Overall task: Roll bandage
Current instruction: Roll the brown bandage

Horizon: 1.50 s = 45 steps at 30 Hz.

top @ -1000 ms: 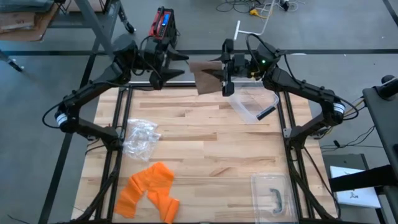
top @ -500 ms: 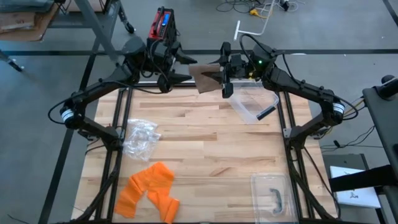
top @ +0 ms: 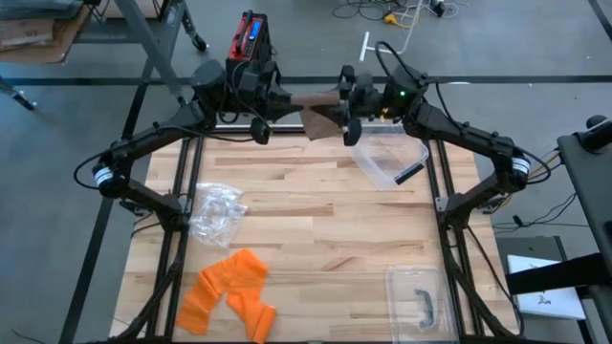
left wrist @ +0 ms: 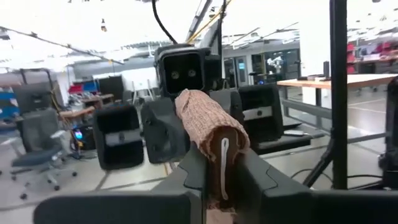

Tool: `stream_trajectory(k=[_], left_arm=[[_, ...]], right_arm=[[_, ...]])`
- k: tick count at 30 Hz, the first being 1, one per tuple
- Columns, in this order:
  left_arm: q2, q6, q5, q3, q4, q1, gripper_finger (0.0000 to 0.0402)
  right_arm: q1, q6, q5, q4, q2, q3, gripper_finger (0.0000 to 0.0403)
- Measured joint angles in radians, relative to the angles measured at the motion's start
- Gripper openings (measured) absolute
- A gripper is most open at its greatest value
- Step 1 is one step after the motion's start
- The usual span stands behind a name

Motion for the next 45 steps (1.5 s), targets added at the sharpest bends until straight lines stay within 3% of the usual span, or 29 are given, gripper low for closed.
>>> stream_trajectory(k=[3, 7, 14, 20, 23, 27, 30, 34, 45], left_arm=[[0.000, 0.007, -0.044, 0.000, -0.001, -0.009, 0.0031], [-0.003, 0.009, -0.064, -0.013, -0.004, -0.010, 0.0035], [-0.052, -0.001, -0.074, -0.074, 0.075, -0.010, 0.0035], [-0.080, -0.006, -0.084, -0.132, 0.165, -0.010, 0.0035], [-0.091, 0.056, -0.084, -0.152, 0.173, -0.010, 0.0035], [-0.090, 0.153, -0.129, -0.176, 0.218, -0.015, 0.0035], [-0.090, 0.238, -0.138, -0.199, 0.242, -0.015, 0.0035], [-0.090, 0.306, -0.128, -0.221, 0.240, -0.015, 0.0038], [-0.089, 0.469, -0.069, -0.284, 0.235, -0.015, 0.0040]], right_arm=[[0.000, 0.099, 0.001, 0.002, 0.010, 0.001, 0.0140], [-0.004, 0.097, -0.005, -0.060, 0.003, -0.001, 0.0183], [-0.023, -0.110, 0.041, -0.335, -0.088, -0.001, 0.0253], [-0.022, -0.195, 0.126, -0.455, -0.105, -0.001, 0.0266], [-0.028, -0.084, 0.127, -0.444, -0.119, -0.001, 0.0263], [-0.041, 0.218, 0.106, -0.415, -0.131, -0.001, 0.0268], [-0.061, 0.456, 0.064, -0.396, -0.136, -0.001, 0.0284], [-0.111, 0.643, 0.015, -0.402, -0.141, -0.001, 0.0310], [-0.183, 0.657, 0.000, -0.402, -0.125, 0.048, 0.0338]])
